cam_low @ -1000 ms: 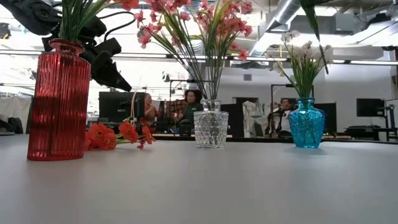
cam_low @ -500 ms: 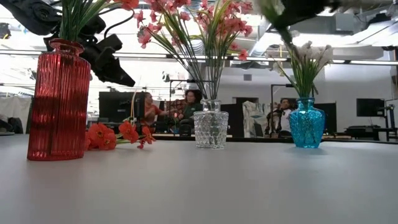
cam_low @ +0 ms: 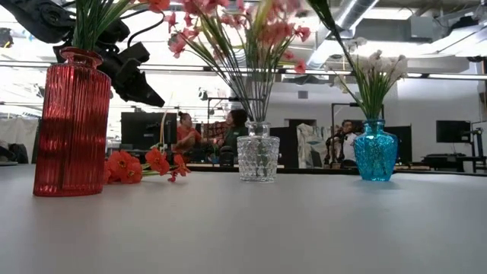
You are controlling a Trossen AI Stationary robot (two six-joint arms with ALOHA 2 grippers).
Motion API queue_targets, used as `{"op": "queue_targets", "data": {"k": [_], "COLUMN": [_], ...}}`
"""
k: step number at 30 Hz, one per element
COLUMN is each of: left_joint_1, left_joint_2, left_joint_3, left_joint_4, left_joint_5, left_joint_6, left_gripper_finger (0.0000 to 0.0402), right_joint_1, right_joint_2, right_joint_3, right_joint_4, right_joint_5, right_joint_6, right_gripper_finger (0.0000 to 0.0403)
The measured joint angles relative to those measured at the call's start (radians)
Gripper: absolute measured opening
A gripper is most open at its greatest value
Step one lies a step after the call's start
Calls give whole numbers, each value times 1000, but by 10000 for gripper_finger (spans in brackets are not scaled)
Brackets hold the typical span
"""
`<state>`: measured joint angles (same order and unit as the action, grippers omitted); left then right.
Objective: Sort flowers into vase by color
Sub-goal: Put the white flowers into the blue base
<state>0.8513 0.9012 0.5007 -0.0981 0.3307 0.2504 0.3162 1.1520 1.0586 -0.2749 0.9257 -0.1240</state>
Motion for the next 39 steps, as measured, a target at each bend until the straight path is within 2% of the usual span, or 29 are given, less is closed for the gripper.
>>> {"op": "queue_targets", "data": {"k": [4,8,12,15,18,22,30,39], "left_joint_1": [0,0,0,0,0,0,0,0], "left_joint_2": [0,0,0,0,0,0,0,0], "left_joint_3": [0,0,0,0,0,0,0,0], "left_joint_4": [-2,-2,-2,-2,-2,-2,-1,-1], "left_joint_5": [0,0,0,-1,-1,-1,-1,-1], "left_joint_6": [-6,-6,-6,-7,-8,-10,-10,-9], "left_gripper_finger": [119,119,119,119,119,119,119,119], "right_joint_1": [-11,-26,-49,-58,-58,-81,-142,-235], "right_joint_2": [-50,-150,-302,-417,-516,-617,-691,-679], "right_joint_3": [-39,-195,-363,-464,-537,-599,-664,-675], "right_joint_4": [-3,122,299,433,564,595,590,566], "right_joint_5": [0,-6,-12,-84,-158,-121,-87,-86], "right_joint_6": [-46,-99,-171,-283,-424,-475,-479,-451], "right_gripper_finger": [40,40,40,40,40,40,42,43]}}
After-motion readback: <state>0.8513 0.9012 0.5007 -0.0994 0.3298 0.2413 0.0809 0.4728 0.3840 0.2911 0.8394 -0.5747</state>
